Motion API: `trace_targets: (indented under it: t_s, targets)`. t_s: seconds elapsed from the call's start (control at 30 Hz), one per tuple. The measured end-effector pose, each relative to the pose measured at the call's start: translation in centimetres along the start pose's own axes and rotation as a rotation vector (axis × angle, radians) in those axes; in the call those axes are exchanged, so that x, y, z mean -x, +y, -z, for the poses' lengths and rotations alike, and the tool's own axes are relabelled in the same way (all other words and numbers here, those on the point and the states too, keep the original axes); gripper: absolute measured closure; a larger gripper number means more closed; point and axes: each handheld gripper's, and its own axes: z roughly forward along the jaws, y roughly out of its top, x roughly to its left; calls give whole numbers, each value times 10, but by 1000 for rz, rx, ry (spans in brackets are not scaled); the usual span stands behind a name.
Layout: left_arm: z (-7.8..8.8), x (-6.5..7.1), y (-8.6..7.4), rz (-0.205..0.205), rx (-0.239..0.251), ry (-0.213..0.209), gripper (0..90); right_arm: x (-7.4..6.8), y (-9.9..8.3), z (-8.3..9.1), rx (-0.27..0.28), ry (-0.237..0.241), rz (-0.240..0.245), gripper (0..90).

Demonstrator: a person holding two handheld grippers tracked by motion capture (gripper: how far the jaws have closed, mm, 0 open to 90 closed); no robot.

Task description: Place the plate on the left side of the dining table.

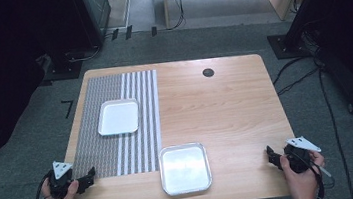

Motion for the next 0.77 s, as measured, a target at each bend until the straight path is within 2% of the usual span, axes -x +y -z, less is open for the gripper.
trace_targets:
  t_s: [0.07,0.77]
  targets:
    - [0,-1,0,10,-3,-8,105,0,0,0,1,4,6,206]
    - [-1,-1,1,14,-1,-7,101,0,0,0,-1,6,8,199]
